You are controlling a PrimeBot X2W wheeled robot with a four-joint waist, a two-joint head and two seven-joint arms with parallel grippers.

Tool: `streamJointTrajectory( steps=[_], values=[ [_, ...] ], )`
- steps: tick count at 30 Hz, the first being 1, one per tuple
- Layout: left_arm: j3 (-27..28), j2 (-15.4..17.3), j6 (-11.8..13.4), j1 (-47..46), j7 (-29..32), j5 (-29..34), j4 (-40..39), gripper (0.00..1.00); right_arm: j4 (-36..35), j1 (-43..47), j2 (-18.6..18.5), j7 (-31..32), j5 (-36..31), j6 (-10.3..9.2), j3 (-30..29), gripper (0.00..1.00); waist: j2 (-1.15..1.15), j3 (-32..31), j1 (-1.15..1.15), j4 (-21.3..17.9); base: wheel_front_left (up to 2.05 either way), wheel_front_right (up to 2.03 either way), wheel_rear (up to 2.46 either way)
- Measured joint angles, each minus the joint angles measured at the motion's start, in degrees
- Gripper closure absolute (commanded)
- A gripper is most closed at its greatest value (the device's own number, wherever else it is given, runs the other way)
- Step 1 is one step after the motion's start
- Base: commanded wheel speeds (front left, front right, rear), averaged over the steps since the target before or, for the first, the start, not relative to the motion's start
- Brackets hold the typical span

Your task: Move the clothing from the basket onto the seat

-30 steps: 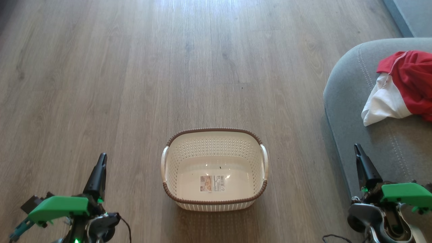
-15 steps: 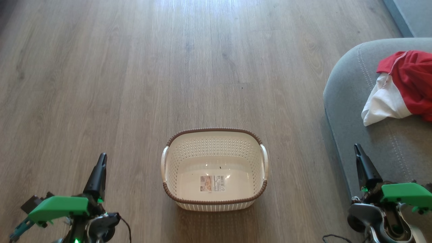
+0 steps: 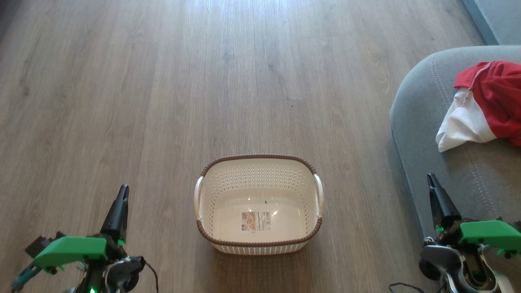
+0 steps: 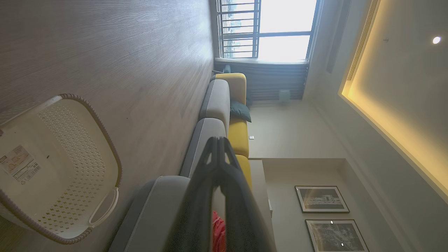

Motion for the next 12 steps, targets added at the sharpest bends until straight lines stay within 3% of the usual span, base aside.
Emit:
streamJointTrajectory(
  steps=[12],
  values=[
    [0.0,0.0,0.0,0.0,0.0,0.0,0.0,1.0,0.0,0.0,0.0,0.0,0.0,0.0,0.0,1.0,0.0,0.0,0.0,0.0,0.0,0.0,0.0]
  ],
)
